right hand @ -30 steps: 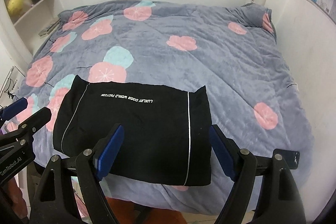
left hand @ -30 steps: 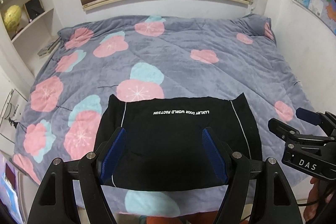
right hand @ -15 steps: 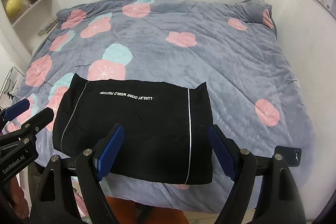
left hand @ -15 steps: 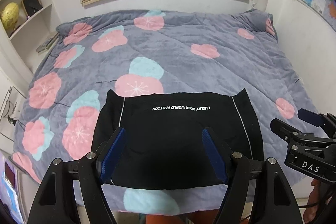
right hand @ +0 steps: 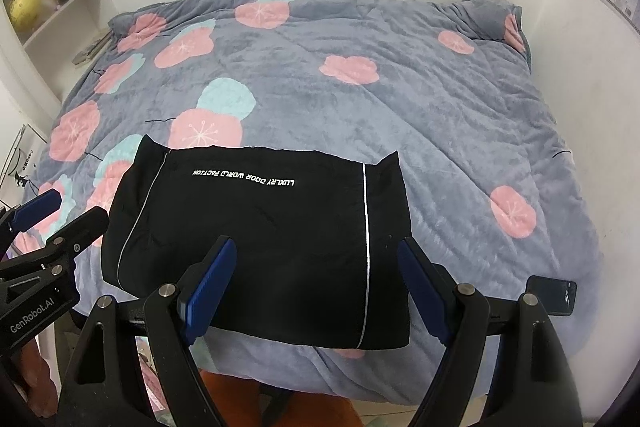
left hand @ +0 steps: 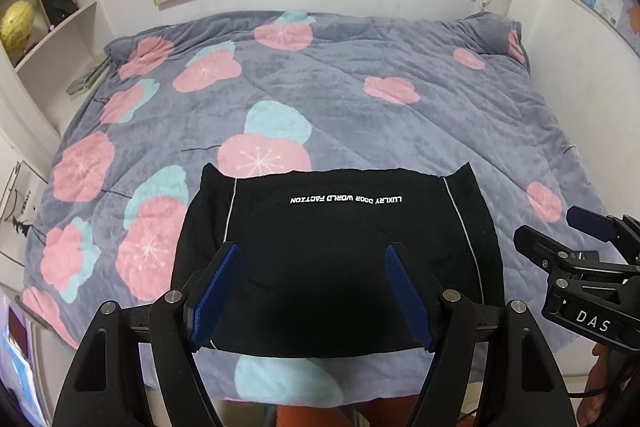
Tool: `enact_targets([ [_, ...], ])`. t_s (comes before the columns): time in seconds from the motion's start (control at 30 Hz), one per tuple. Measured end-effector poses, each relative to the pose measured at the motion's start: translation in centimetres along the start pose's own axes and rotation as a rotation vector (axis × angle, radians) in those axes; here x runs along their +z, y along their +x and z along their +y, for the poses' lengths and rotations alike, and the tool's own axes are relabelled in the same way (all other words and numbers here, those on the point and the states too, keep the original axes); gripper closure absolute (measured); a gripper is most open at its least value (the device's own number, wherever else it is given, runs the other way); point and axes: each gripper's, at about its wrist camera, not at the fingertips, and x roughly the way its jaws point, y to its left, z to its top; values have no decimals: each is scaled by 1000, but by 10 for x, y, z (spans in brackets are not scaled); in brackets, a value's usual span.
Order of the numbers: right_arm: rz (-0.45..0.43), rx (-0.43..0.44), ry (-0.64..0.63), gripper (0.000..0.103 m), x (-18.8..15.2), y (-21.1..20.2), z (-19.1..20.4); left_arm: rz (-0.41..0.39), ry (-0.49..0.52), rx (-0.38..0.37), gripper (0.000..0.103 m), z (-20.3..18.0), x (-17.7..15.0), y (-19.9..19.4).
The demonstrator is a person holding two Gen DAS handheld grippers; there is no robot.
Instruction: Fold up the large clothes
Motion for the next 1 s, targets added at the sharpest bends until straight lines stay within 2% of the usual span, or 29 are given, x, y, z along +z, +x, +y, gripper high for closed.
enact_targets([
  [0.63,8,1,-16,19,0,1,-3,-2,3,19,27,4,-5,4],
  [0.9,15,7,-32,19,0,4,-6,-59,10,84,27,6,-6,-2],
  [1.0,16,7,-32,19,0,4,-6,-55,16,70,27,7,-6,-3],
])
